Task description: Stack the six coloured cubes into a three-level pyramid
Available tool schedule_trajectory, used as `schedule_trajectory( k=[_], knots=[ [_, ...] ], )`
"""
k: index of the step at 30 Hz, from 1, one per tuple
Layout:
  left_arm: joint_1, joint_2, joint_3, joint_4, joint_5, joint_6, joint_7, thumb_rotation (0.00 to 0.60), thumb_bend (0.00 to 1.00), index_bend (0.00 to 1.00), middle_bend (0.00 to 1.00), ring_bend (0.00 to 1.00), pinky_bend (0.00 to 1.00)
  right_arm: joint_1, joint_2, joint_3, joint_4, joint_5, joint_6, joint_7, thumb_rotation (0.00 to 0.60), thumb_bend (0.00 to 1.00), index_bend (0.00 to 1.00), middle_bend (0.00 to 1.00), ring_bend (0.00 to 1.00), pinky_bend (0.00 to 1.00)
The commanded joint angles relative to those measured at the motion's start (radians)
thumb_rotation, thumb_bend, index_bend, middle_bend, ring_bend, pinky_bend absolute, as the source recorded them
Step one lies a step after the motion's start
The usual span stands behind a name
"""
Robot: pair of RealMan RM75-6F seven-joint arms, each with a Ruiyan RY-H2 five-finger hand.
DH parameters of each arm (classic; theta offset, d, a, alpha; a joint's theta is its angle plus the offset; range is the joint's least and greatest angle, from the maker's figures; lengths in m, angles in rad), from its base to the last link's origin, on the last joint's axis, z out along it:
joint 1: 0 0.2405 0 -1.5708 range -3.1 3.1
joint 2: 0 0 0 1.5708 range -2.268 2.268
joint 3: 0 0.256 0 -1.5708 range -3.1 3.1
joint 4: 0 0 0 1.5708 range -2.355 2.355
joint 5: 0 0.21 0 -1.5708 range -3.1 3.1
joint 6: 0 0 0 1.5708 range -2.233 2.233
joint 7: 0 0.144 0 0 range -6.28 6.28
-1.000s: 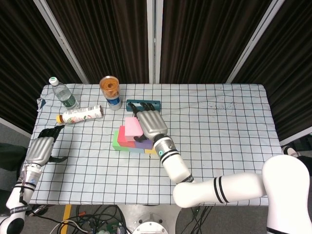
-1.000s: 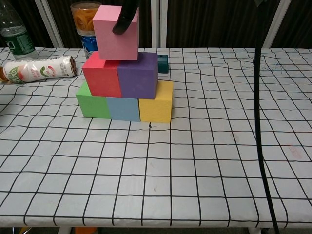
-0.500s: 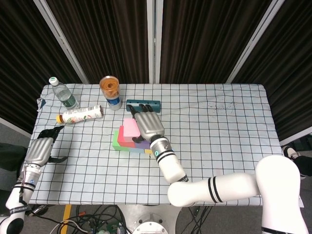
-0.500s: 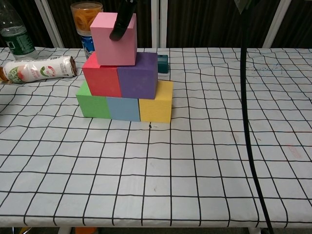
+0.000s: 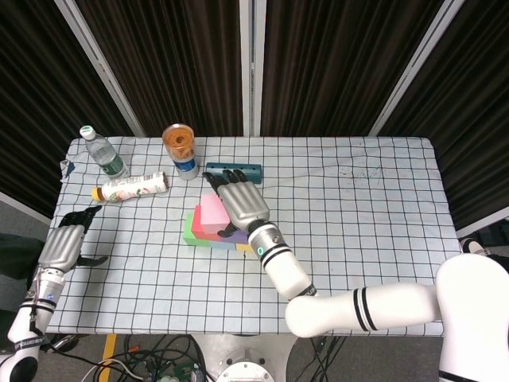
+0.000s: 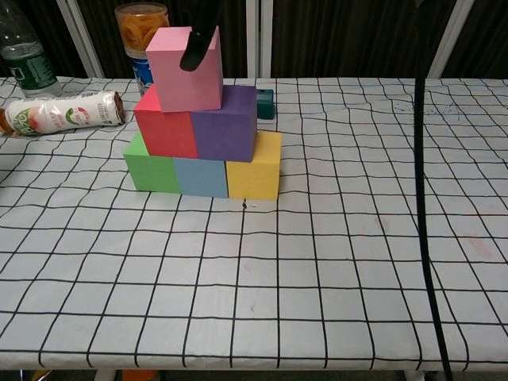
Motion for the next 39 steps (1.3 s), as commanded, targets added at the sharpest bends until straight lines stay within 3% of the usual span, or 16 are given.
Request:
schedule_trajectory(
  k=[1,5,17,23,39],
  knots=[
    [0.000,0.001,0.000,-0.001,-0.001,-0.001,0.001,0.600,0.09,0.07,0.07,0.10,0.09,-0.019,0.033,-0.016,0.022,-0.047,-0.079,0.014,0.600,0.00,0.00,0.18,0.00,0.00],
    [0.001,0.005,-0.003,-0.004,-0.005,-0.003,-0.002,0.600,0.09,0.07,0.07,0.10,0.09,-0.015,0.051,-0.036,0.056,-0.074,-0.156,0.019,0.600,0.00,0.00,0.21,0.00,0.00],
    [0.001,0.009,-0.005,-0.003,-0.011,-0.014,-0.012,0.600,0.09,0.07,0.07,0.10,0.09,0.019,0.022,-0.067,0.113,-0.069,-0.155,0.025,0.600,0.01,0.00,0.33,0.00,0.00],
    [0.001,0.010,-0.005,0.000,-0.012,-0.018,-0.014,0.600,0.09,0.07,0.07,0.08,0.09,0.019,0.017,-0.061,0.102,-0.070,-0.123,0.044,0.600,0.07,0.00,0.44,0.04,0.00],
    [0.000,0.004,-0.006,0.004,-0.005,-0.019,-0.014,0.600,0.09,0.07,0.07,0.08,0.09,0.035,-0.020,-0.042,0.061,0.002,0.023,0.006,0.600,0.07,0.00,0.47,0.05,0.00]
  ],
)
